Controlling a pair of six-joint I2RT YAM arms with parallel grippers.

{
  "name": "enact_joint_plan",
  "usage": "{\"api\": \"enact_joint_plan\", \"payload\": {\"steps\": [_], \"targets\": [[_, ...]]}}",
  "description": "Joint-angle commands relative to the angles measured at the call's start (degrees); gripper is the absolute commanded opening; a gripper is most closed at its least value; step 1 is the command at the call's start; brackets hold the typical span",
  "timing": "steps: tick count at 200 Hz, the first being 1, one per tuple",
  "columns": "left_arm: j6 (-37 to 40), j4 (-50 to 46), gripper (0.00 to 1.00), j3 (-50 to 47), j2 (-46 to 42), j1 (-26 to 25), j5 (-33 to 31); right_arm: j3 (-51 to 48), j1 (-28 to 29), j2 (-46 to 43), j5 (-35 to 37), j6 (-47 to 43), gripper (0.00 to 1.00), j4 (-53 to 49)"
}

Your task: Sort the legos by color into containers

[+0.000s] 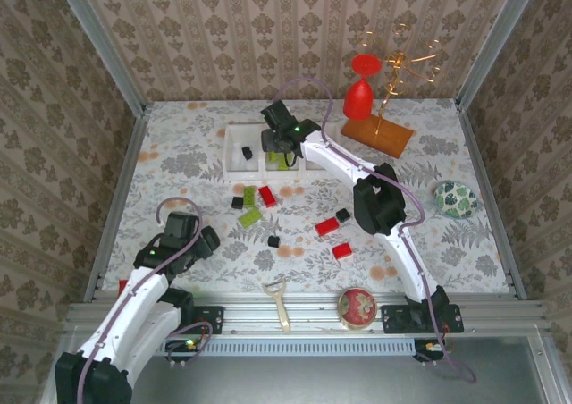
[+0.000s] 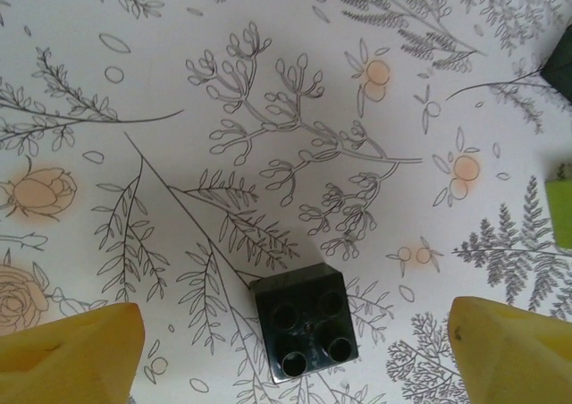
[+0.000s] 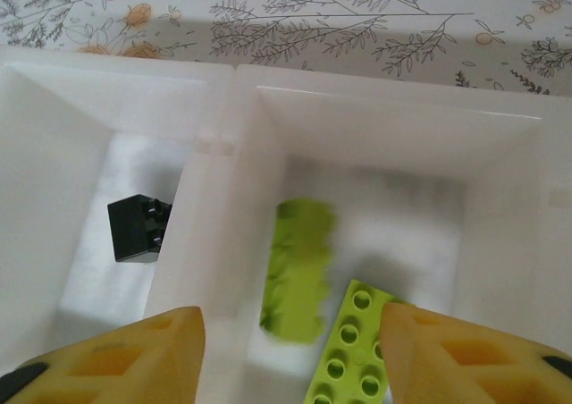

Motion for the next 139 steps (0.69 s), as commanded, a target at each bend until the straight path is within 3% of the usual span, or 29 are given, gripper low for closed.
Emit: {"api": "enact_joint_plan", "payload": {"steps": [1,50,101,130,139], "targets": [[-1.36,-1.75,0.88,-0.60,-0.23,-0.47,-1.12,2.26,0.31,-0.31,-0.54,-0.88,0.59,-2.29],[-1.24,-2.21,0.85,0.02,1.32,-0.93,-1.73,-0.72,0.55,-5.14,-0.63,-1.35,0.66,-2.18],[-1.24,-2.39,0.77,0.55,3.00,-2.27,-2.81,-11.46,1.36,-14.51,0.88,-1.24,0.75,1.08],[-1.10,-1.40,0.71,1.11,4.79,-3.08,-2.96,-19.86,1.47,-20.71,2.22,-0.19,0.83,4.45],[-1.09,-1.02,0.69,1.25,5.49,-3.45,-3.01,-22.30,1.45,-22.61,3.03,0.37,0.90,5.10]]}}
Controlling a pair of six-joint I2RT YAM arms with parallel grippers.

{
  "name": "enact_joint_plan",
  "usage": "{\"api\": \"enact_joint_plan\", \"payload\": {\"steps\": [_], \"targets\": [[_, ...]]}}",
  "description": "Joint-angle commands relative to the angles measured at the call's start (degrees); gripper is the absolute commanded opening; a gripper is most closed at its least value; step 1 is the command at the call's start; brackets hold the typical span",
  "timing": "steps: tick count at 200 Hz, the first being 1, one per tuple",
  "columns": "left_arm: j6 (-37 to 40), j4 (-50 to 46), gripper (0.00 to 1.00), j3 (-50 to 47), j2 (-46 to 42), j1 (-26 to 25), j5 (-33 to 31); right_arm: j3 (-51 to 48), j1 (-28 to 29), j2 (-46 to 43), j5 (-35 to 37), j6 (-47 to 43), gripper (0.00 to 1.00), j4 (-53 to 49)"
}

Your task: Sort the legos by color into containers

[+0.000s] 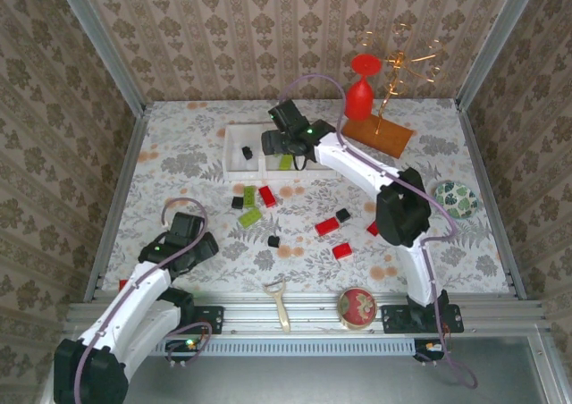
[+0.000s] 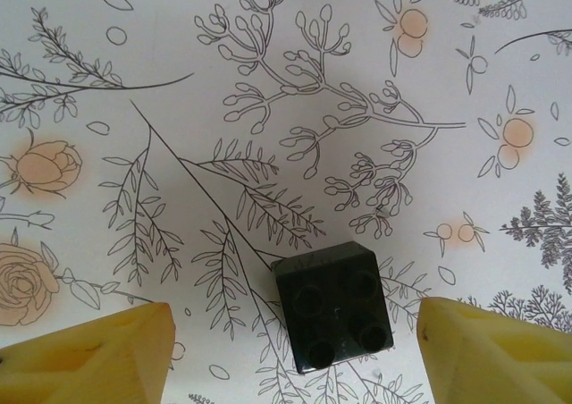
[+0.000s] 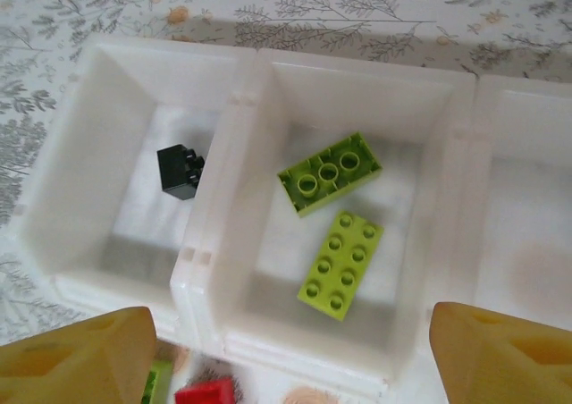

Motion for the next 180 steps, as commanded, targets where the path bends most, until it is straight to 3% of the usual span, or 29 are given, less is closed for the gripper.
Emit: {"api": "enact_joint_plan", "payload": {"steps": [1,10,41,102,180], "targets": [[-1.01,-0.17,0.68,1.31,1.47,-0.88,-1.13,-5.26,0.27,-5.54,2.85,1.15,0.91,3.24],[-0.99,0.19,0.67,1.53,2.32,-1.26,-1.32,-7.69,0.27,-7.23,3.34,1.37,1.00,3.79],[-1.05,2.04,0.62,2.06,5.02,-2.50,-1.51,-15.56,0.36,-13.47,5.50,2.92,1.00,4.92],[-0.44,6.03,0.61,3.46,10.53,-3.64,-1.11,-30.12,0.47,-24.58,9.39,6.41,1.00,6.31],[0.45,6.53,0.57,4.51,17.59,-4.55,-2.75,-37.97,0.45,-28.95,12.58,9.25,1.00,1.74]]}}
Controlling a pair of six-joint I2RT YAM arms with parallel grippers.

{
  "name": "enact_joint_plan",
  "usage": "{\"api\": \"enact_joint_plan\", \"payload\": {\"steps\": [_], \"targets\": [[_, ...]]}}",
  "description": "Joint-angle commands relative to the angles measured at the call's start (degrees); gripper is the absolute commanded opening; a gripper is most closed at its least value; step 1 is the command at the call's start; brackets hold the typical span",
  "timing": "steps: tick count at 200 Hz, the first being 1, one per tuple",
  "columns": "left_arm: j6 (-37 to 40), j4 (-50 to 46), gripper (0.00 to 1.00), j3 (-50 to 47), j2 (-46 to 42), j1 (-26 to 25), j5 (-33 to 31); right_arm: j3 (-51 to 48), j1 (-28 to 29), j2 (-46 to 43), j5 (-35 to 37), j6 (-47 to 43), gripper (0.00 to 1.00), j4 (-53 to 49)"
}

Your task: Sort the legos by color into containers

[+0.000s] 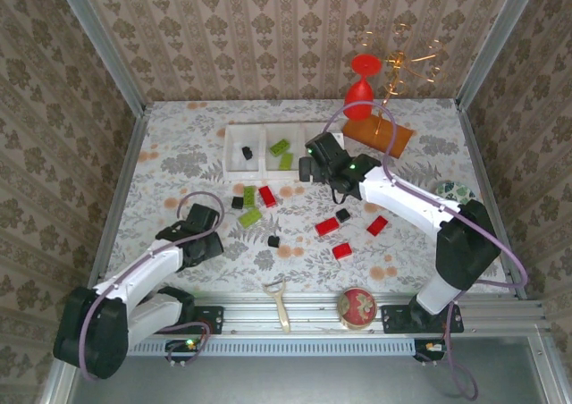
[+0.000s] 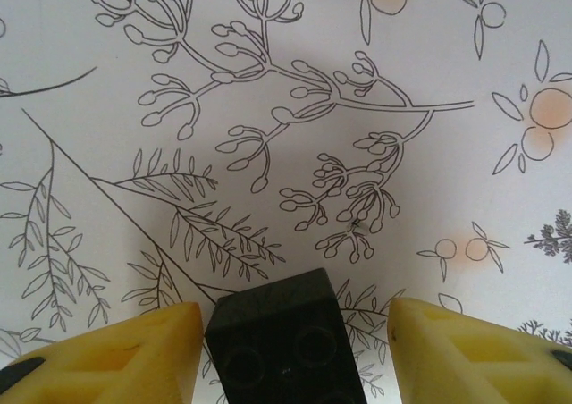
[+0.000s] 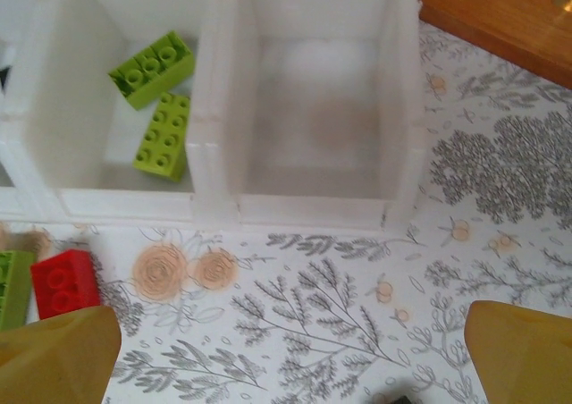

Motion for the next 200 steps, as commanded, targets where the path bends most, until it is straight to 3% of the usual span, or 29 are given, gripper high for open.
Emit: {"api": "enact_joint_plan", "payload": {"steps": [1,62,123,200], "targets": [[0.43,-0.02,0.57,2.07,1.44,-0.45,-1.54,-1.48,0.25,-1.41,2.39,2.60,1.00,-2.70],[0.78,1.02,0.49,2.82,5.30,-1.36,-1.56,-3.88,-0.01,-1.14,1.23,7.36,1.00,-8.79],[0.69,2.00,0.31,3.39,6.54,-2.15,-1.65,-5.00,-0.01,-0.12,-1.62,9.15,1.00,-8.63],[2.50,6.51,0.30,6.35,6.39,-2.15,-3.06,-5.46,0.32,0.88,-2.63,9.25,1.00,-7.03]]}}
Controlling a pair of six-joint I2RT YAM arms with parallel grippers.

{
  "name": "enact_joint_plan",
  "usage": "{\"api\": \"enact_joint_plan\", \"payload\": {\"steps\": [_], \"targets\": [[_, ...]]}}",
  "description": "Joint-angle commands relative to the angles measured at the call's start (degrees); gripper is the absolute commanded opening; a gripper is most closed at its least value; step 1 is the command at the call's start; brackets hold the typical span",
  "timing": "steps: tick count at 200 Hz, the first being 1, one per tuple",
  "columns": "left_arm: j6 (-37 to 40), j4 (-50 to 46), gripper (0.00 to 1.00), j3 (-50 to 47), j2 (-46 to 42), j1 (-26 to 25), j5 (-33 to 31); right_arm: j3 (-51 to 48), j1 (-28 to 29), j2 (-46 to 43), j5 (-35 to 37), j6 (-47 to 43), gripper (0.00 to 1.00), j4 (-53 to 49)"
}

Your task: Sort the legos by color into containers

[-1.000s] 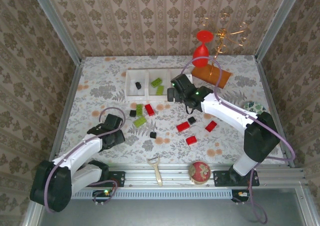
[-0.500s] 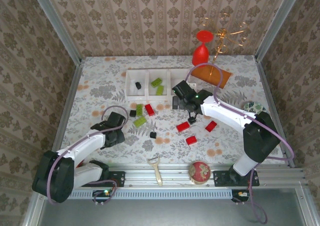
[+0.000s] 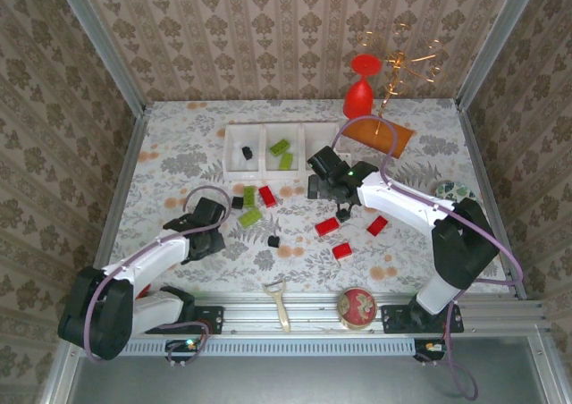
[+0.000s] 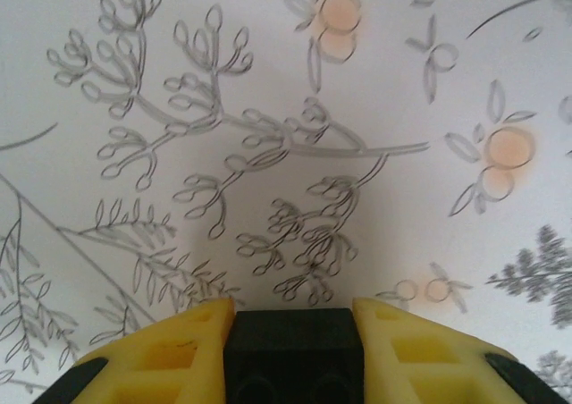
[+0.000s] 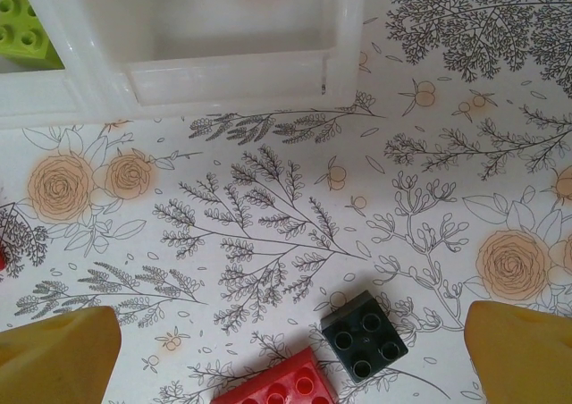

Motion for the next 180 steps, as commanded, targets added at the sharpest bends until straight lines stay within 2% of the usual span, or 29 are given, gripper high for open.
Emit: {"api": "enact_joint_plan", "payload": {"steps": [1,33,84,180], "targets": [[2.10,4.27,0.30,3.04,0.33,-0.27,-1.32,-1.06,0.33,0.27,-0.48,1.33,1.00,0.56],[5.88,9.84,0.29,9.04,3.06,-0.19,-3.43,-1.50,1.12,1.05,-1.30,2.04,1.00,1.57],[14.38,14.40,0.29,22.86,13.00,-0.28,-4.32,-1.14,3.14,3.30,-1.97,2.12,1.00,3.15],[21.54,16.32,0.30,45.26,35.31,2.80,0.19,-0.02,4.78,5.71,-3.85,1.72,0.98,5.62]]}}
